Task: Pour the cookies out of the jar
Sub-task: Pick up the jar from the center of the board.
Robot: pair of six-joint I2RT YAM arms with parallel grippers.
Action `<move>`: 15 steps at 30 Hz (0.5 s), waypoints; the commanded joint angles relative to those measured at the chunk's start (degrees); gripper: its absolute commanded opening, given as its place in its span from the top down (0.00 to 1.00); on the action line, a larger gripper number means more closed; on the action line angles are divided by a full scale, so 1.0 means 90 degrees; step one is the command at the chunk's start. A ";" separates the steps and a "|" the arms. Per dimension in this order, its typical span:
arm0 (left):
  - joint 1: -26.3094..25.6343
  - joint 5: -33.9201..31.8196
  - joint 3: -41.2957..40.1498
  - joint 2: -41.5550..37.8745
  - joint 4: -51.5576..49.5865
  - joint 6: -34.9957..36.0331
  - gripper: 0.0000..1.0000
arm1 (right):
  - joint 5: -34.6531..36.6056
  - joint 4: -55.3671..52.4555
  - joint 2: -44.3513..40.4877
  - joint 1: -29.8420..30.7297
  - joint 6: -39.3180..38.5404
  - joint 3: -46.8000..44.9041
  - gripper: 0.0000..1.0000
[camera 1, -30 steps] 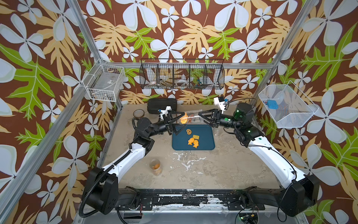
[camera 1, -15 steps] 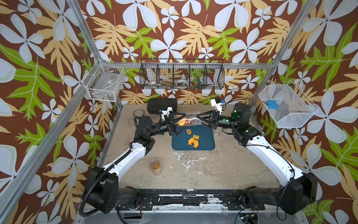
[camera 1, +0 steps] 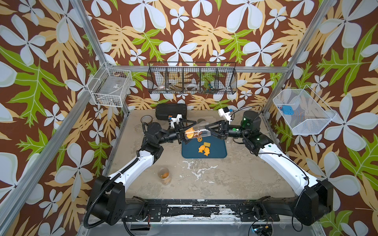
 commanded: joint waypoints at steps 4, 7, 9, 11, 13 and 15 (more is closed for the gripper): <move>0.0015 0.0154 -0.0082 -0.0109 0.0325 -0.0025 0.12 | 0.0086 -0.0042 0.0066 0.0005 -0.0135 0.0000 0.44; 0.0013 0.0138 -0.0109 -0.0105 0.0481 -0.0104 0.16 | 0.0086 -0.0063 0.0056 0.0006 -0.0143 0.0001 0.43; 0.0015 0.0134 -0.0130 -0.0086 0.0634 -0.0212 0.19 | 0.0086 -0.0087 0.0057 0.0006 -0.0156 -0.0009 0.43; 0.0015 0.0130 -0.0158 -0.0072 0.0760 -0.0294 0.22 | 0.0096 -0.0102 0.0037 0.0004 -0.0173 -0.0019 0.43; 0.0015 0.0112 -0.0188 -0.0078 0.0850 -0.0359 0.26 | 0.0105 -0.0112 0.0040 0.0003 -0.0175 -0.0043 0.43; 0.0015 0.0093 -0.0227 -0.0084 0.0948 -0.0426 0.30 | 0.0105 -0.0112 0.0037 0.0002 -0.0179 -0.0048 0.42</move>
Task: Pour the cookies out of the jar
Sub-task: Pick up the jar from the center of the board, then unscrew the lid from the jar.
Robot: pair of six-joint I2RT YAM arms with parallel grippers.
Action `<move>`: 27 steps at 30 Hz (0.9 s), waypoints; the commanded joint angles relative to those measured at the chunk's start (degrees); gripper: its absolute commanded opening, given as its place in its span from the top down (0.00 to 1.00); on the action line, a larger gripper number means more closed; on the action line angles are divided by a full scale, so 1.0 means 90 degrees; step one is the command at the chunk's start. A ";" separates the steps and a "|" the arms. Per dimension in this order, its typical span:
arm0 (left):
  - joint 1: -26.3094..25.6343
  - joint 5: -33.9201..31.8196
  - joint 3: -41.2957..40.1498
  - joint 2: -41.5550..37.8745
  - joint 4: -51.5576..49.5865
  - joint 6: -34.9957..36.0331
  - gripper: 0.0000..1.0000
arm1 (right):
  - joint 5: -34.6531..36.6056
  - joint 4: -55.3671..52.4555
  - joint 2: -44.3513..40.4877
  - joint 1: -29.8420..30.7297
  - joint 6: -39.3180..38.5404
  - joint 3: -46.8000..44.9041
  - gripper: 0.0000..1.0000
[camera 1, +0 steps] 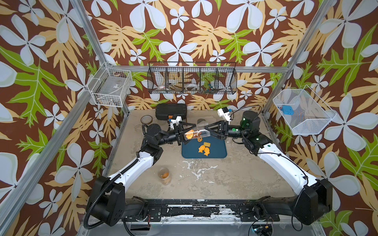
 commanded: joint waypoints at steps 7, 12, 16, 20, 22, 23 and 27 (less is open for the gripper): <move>0.0003 0.0037 -0.0157 -0.0053 0.1050 -0.0358 0.40 | 0.0189 -0.0226 0.0033 0.0000 -0.0140 -0.0063 0.35; 0.0068 0.0125 -0.0264 -0.0141 0.0835 -0.0155 0.41 | 0.0193 -0.0683 0.0085 -0.0033 -0.0427 0.0152 0.18; 0.0149 0.0245 -0.0265 -0.0292 0.0176 0.0355 0.41 | 0.0023 -0.0835 0.0072 -0.0113 -0.0532 0.0230 0.13; 0.0159 0.0300 -0.0285 -0.0343 -0.0039 0.0525 0.41 | -0.0130 -0.0769 0.0095 -0.0108 -0.0493 0.0215 0.15; 0.0159 0.0309 -0.0303 -0.0338 -0.0042 0.0538 0.41 | -0.0226 -0.0716 0.0141 -0.0090 -0.0466 0.0239 0.16; 0.0159 0.0306 -0.0307 -0.0342 -0.0042 0.0529 0.41 | -0.0302 -0.0675 0.0172 -0.0065 -0.0446 0.0258 0.17; 0.0159 0.0323 -0.0267 -0.0320 0.0011 0.0496 0.41 | -0.0429 -0.0608 0.0255 0.0086 -0.0450 0.0301 0.16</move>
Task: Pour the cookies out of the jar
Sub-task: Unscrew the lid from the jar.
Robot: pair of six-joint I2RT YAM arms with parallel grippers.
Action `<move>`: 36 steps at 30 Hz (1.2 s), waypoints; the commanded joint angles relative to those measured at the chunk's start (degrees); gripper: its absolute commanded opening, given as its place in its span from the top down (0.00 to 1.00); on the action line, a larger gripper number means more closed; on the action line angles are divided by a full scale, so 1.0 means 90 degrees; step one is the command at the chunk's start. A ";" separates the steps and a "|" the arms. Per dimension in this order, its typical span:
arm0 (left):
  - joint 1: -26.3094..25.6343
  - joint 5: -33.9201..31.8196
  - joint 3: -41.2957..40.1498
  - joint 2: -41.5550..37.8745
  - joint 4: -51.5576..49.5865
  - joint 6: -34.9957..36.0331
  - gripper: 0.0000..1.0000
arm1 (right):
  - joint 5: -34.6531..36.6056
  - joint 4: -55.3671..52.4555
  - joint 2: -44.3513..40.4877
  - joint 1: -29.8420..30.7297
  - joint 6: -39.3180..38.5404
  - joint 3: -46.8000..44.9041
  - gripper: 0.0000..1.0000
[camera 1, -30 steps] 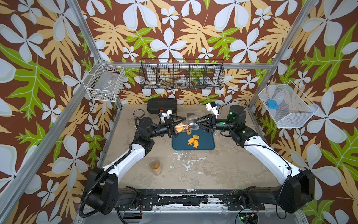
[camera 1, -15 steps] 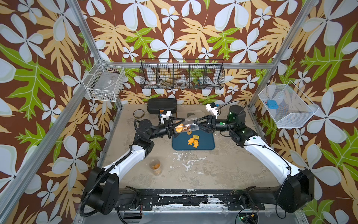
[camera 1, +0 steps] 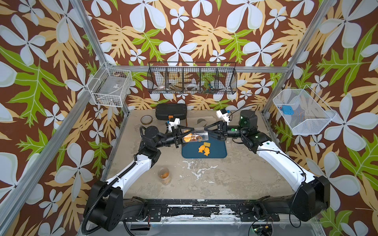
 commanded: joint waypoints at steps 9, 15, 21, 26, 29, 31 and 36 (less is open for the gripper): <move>0.0016 0.0071 -0.0037 -0.0039 0.0187 0.0067 0.41 | -0.0266 0.0268 0.0010 0.0140 0.0020 0.0014 0.25; 0.0046 0.0072 -0.0071 -0.0058 0.0187 0.0044 0.41 | -0.0301 0.0312 -0.0045 0.0140 0.0015 -0.0020 0.25; 0.0065 0.0061 -0.0082 -0.0058 0.0189 0.0014 0.42 | -0.0323 0.0351 -0.0073 0.0140 0.0030 -0.0058 0.35; 0.0082 0.0052 -0.0108 -0.0083 0.0187 -0.0021 0.42 | -0.0326 0.0436 -0.0088 0.0133 0.0013 -0.0118 0.42; 0.0128 0.0022 -0.0177 -0.0125 0.0160 -0.0149 0.43 | -0.0333 0.0424 -0.0067 0.0141 -0.0245 -0.0074 0.43; 0.0175 0.0014 -0.0249 -0.0164 0.0133 -0.0237 0.44 | -0.0345 0.0324 -0.0049 0.0139 -0.0798 0.0012 0.44; 0.0201 0.0042 -0.0352 -0.0264 -0.0134 -0.0272 0.44 | -0.0366 0.0043 0.0091 0.0138 -0.2258 0.0093 0.44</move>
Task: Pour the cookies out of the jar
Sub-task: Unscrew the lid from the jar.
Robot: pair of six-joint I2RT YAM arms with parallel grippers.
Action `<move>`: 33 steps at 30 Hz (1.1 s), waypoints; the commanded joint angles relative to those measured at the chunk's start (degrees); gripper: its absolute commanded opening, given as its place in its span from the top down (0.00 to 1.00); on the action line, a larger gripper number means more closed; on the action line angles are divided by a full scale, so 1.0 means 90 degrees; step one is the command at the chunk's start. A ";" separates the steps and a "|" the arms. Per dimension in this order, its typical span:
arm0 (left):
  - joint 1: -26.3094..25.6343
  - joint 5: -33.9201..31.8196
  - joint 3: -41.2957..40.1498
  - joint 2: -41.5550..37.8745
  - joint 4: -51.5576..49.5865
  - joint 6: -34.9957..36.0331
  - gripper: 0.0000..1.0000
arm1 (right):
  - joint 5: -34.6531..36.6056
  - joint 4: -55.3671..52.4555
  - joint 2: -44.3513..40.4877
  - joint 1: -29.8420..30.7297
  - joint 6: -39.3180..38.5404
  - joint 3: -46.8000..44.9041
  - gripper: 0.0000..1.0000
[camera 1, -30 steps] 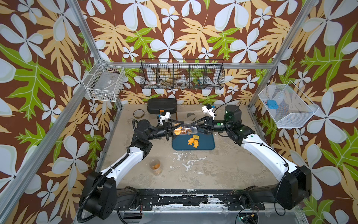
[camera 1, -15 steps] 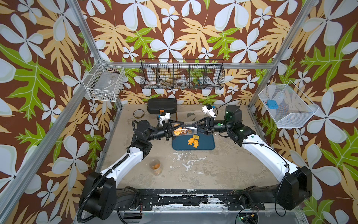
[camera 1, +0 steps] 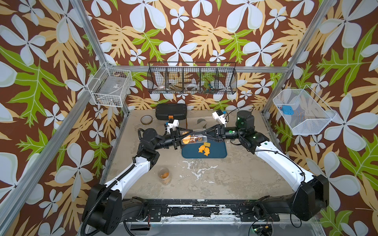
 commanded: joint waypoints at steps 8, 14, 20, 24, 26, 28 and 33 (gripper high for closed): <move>0.0065 -0.0007 -0.0058 -0.0106 -0.0367 -0.0410 0.44 | 0.0169 0.0979 -0.0296 -0.0032 -0.3252 -0.0521 0.46; 0.0075 0.0043 -0.0083 -0.0194 -0.0485 -0.0433 0.44 | -0.0053 0.1766 -0.0495 -0.0009 -0.4282 -0.0907 0.44; 0.0075 0.0041 -0.0076 -0.0180 -0.0359 -0.0541 0.44 | 0.0012 0.1661 -0.0410 0.0176 -0.4695 -0.0823 0.37; 0.0075 0.0070 0.0001 -0.0201 -0.0493 -0.0368 0.44 | 0.0772 0.1580 -0.0538 0.0162 -0.3631 -0.0670 0.14; 0.0094 0.0085 0.0111 -0.0204 -0.0666 -0.0170 0.44 | 0.1015 0.0808 -0.0397 0.0105 -0.2726 -0.0209 0.05; 0.0112 0.0106 0.0281 -0.0218 -0.0985 0.0147 0.44 | 0.0746 -0.0116 -0.0058 0.0003 -0.1783 0.0324 0.04; 0.0153 0.0109 0.0462 -0.0257 -0.1504 0.0564 0.43 | 0.0228 -0.1462 0.0071 -0.0109 -0.0372 0.0668 0.00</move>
